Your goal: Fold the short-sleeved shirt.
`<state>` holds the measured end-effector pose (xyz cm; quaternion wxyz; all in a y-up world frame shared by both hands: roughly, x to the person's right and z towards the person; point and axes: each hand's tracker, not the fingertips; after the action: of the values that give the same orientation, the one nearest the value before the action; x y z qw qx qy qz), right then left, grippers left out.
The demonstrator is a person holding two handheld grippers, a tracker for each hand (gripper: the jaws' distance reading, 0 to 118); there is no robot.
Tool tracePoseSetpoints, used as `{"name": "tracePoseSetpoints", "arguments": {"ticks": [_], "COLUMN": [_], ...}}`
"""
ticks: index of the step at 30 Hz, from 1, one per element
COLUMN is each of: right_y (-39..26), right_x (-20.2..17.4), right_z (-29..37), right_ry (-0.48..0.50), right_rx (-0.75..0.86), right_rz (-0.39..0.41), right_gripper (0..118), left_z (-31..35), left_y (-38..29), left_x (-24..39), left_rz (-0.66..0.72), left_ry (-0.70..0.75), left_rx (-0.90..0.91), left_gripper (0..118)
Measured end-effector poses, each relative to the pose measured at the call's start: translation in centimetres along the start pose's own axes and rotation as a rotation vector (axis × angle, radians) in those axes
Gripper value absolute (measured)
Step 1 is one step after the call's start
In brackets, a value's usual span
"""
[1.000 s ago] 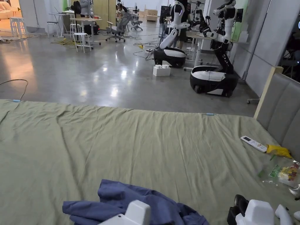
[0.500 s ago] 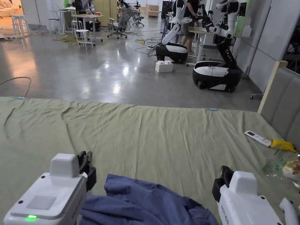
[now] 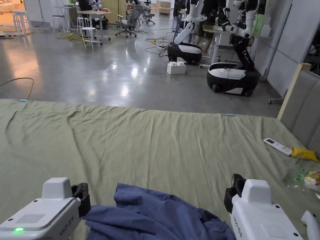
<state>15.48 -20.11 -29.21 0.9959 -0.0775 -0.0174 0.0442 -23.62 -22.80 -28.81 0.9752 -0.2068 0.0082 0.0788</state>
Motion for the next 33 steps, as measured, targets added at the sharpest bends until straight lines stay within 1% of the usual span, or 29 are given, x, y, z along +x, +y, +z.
{"name": "tracePoseSetpoints", "arguments": {"ticks": [5,7,10,11,12,13,14,15,16,18,20,21,22,23,25,26,27,28,30,31,33], "right_y": [-0.7,-1.2,-1.6,-1.8,-2.0,-2.1,-2.4,-2.6,-2.8,-3.2,-3.6,-3.9,-4.2,-4.2,-4.5,-4.6,-4.7,-4.7,-5.0,-5.0,-5.2], "right_x": [0.3,0.4,0.4,0.4,0.4,0.4,0.4,0.4,0.4,0.4,0.4,0.5,0.6,0.6,0.8,0.9,1.0,1.1,1.4,1.6,2.1], "right_z": [-0.3,-0.6,-0.9,-1.0,-1.1,-1.2,-1.2,-1.3,-1.3,-1.4,-1.6,-1.6,-1.6,-1.6,-1.6,-1.6,-1.6,-1.6,-1.7,-1.8,-2.0], "right_ry": [-0.005,-0.005,-0.005,-0.004,-0.004,-0.003,-0.003,-0.004,-0.004,-0.004,-0.001,0.000,-0.004,-0.005,-0.006,-0.008,-0.011,-0.012,-0.018,-0.020,-0.020], "right_rx": [-0.031,-0.040,-0.059,-0.064,-0.069,-0.075,-0.080,-0.085,-0.090,-0.105,-0.123,-0.136,-0.178,-0.144,-0.161,-0.165,-0.169,-0.171,-0.176,-0.178,-0.185], "right_rz": [0.002,0.001,0.002,0.002,0.003,0.005,0.005,0.005,0.004,0.001,-0.006,-0.012,-0.043,-0.012,-0.018,-0.018,-0.018,-0.019,-0.025,-0.028,-0.039], "right_gripper": [2,2,2,2,2,2,2,2,2,2,2,2,2,2,2,2,2,2,2,2,2], "left_z": [-2.1,-3.0,-4.9,-5.3,-5.6,-5.9,-6.1,-6.3,-6.5,-7.2,-7.9,-7.9,-7.5,-7.2,-7.1,-7.1,-7.1,-7.0,-6.8,-7.0,-7.1], "left_y": [-2.3,-3.3,-4.7,-5.4,-6.1,-6.7,-7.4,-8.3,-8.9,-10.2,-11.9,-12.4,-12.5,-12.6,-12.6,-12.5,-12.4,-12.3,-12.2,-12.3,-12.6], "left_x": [-2.0,-2.6,-3.4,-3.5,-3.5,-3.4,-3.4,-3.3,-3.3,-3.4,-3.3,-2.9,-2.5,-1.9,-1.2,-1.0,-0.7,-0.4,0.3,0.4,0.8], "left_rz": [0.057,0.072,0.087,0.080,0.068,0.040,0.030,0.028,0.032,0.054,0.076,0.050,0.008,-0.034,-0.071,-0.065,-0.062,-0.063,-0.101,-0.097,-0.075], "left_ry": [-0.004,0.010,-0.020,-0.017,-0.014,-0.001,0.013,0.023,0.030,0.027,0.057,0.064,0.075,0.080,0.097,0.100,0.103,0.105,0.096,0.073,0.045], "left_rx": [-0.175,-0.218,-0.386,-0.427,-0.461,-0.504,-0.527,-0.557,-0.575,-0.607,-0.673,-0.641,-0.600,-0.606,-0.600,-0.601,-0.604,-0.604,-0.582,-0.574,-0.596], "left_gripper": [2,2,3,12,25,42,63,70,73,73,73,73,73,73,71,68,62,52,16,9,8]}}
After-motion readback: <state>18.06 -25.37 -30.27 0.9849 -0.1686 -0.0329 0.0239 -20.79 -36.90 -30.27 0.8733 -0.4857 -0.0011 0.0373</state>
